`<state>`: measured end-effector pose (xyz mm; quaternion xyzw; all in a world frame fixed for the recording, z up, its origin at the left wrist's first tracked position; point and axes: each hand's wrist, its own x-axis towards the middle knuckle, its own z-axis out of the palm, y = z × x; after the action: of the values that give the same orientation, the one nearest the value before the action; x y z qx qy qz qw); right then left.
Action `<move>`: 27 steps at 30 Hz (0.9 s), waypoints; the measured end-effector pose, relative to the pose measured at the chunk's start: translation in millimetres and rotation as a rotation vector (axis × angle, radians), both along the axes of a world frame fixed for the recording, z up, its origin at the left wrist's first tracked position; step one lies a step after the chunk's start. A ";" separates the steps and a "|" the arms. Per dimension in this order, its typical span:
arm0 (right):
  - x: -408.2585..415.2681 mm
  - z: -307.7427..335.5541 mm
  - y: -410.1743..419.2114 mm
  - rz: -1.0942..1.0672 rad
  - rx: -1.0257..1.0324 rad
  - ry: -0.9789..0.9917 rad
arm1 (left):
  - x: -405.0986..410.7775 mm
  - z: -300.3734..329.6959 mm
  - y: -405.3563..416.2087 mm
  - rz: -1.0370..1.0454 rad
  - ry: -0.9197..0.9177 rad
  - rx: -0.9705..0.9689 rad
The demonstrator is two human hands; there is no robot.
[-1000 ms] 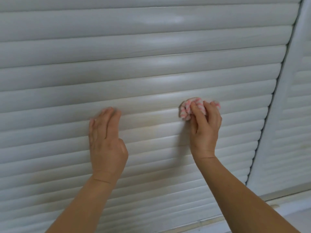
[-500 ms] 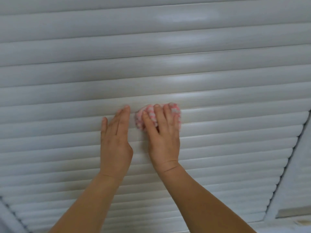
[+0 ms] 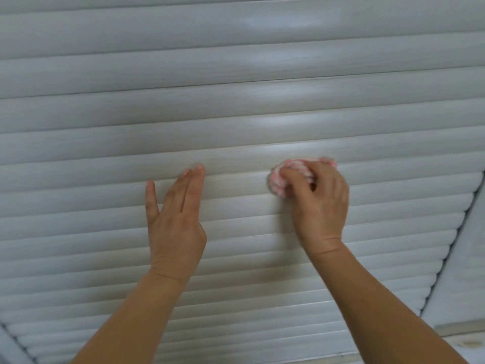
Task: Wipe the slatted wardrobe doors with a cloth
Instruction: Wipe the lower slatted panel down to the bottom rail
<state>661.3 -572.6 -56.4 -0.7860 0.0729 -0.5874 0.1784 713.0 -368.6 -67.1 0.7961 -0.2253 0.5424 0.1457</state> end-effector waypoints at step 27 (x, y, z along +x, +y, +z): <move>24.7 13.3 68.5 -0.119 -0.396 -0.097 | 4.2 -2.8 3.8 -0.069 0.026 -0.007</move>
<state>686.0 -504.1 -43.1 -0.7709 -0.0065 -0.6368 -0.0111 717.2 -364.8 -69.9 0.7944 -0.2491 0.5272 0.1700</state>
